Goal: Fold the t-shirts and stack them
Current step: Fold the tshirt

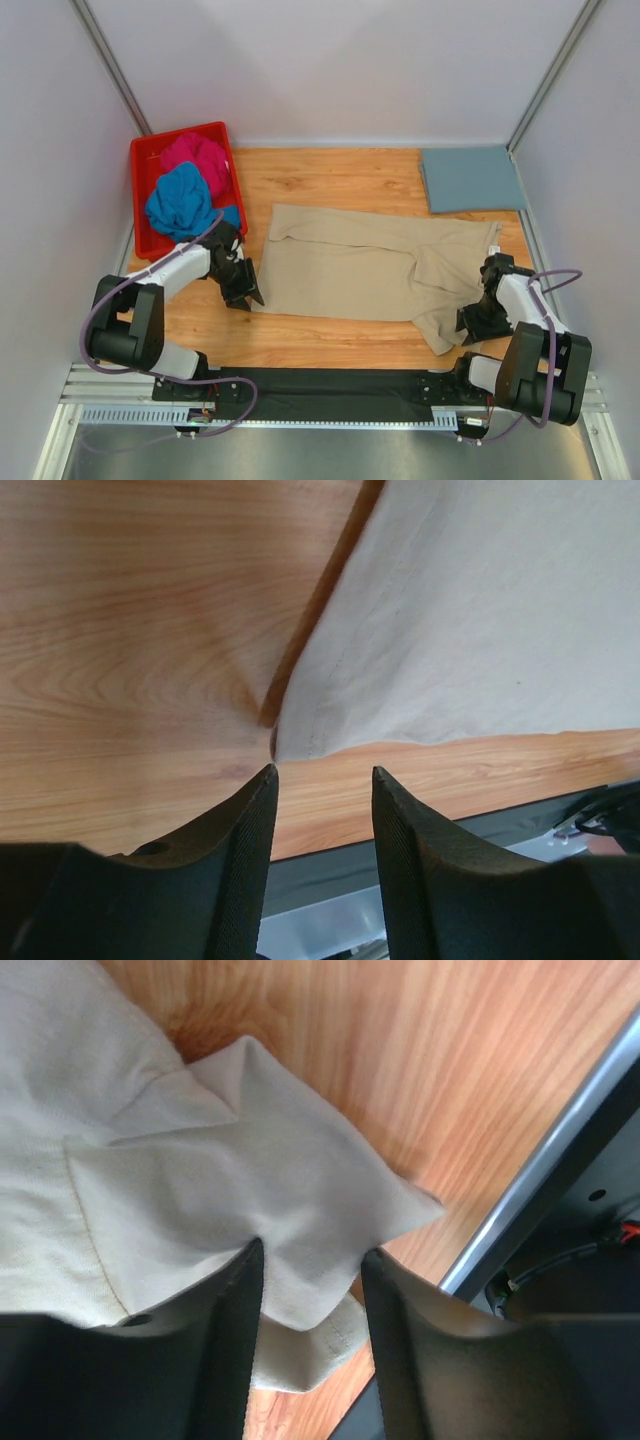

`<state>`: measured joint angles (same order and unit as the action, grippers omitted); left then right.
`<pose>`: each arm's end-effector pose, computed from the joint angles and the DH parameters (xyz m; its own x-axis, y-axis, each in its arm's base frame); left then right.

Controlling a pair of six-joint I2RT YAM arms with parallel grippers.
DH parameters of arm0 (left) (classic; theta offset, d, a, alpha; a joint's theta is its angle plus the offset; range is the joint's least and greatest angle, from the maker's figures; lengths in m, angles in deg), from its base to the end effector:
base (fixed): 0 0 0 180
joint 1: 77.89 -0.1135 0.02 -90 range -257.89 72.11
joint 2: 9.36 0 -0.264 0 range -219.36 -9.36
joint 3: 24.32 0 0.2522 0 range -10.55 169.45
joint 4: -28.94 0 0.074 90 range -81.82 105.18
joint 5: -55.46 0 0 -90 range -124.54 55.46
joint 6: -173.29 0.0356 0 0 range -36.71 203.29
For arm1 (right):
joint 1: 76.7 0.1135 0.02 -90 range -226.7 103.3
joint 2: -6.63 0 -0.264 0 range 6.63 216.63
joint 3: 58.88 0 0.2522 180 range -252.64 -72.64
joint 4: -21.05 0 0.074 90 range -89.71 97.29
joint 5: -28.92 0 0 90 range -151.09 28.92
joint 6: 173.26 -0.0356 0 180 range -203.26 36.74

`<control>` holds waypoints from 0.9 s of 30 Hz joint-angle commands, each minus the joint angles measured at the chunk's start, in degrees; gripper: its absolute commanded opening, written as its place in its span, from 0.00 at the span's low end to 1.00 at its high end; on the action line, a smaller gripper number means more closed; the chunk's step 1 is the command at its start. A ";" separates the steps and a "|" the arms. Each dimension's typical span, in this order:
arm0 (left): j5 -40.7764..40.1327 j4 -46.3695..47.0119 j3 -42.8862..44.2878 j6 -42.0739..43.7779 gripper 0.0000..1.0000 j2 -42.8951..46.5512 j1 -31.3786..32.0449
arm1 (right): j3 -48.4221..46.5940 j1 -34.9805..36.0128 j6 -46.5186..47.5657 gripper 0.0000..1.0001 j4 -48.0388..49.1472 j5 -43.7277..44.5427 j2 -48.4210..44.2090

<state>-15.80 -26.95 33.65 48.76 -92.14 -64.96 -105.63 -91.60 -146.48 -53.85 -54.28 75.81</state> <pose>0.2247 -0.0633 0.1633 -0.9412 -0.3347 0.0466 -0.3289 0.8760 -0.3528 0.1394 -0.0414 0.1556 -0.2170 0.9750 -0.0474 0.9641 0.2064 -0.1668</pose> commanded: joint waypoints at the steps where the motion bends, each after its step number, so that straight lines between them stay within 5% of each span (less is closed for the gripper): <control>1: 0.24 2.05 -0.26 -2.39 0.50 0.79 0.08 | 1.61 0.22 -1.47 0.35 3.40 2.33 -0.37; 2: 0.59 1.88 -0.09 -2.83 0.50 0.17 0.08 | 1.53 0.22 -1.38 0.22 3.14 2.94 -0.80; 7: 0.25 1.44 -0.87 -3.27 0.50 -0.63 0.08 | 0.39 0.22 0.73 0.01 0.77 3.56 -2.30; 12: -1.16 1.96 -0.35 -3.18 0.48 -2.02 0.08 | -3.48 0.22 3.36 0.00 -2.13 5.05 -2.48; 15: -1.95 2.23 1.14 -2.39 0.33 -3.43 0.08 | -4.27 0.22 3.54 0.00 -3.36 4.62 -2.39; 16: -2.04 1.79 1.84 -2.04 0.20 -3.79 0.08 | -4.19 0.22 3.54 0.00 -3.45 3.83 -2.83; 19: -1.87 0.12 4.13 -1.60 0.02 -3.88 0.08 | -3.75 0.30 3.46 0.00 -3.72 3.30 -4.58; 27: -2.22 -1.99 6.94 -2.57 0.00 0.60 0.08 | -9.80 0.31 8.72 0.00 -6.79 3.47 -4.59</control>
<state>-17.55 -27.43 37.78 46.38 -93.94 -64.94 -110.99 -91.49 -140.69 -58.64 -52.18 71.68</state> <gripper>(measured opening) 0.003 0.013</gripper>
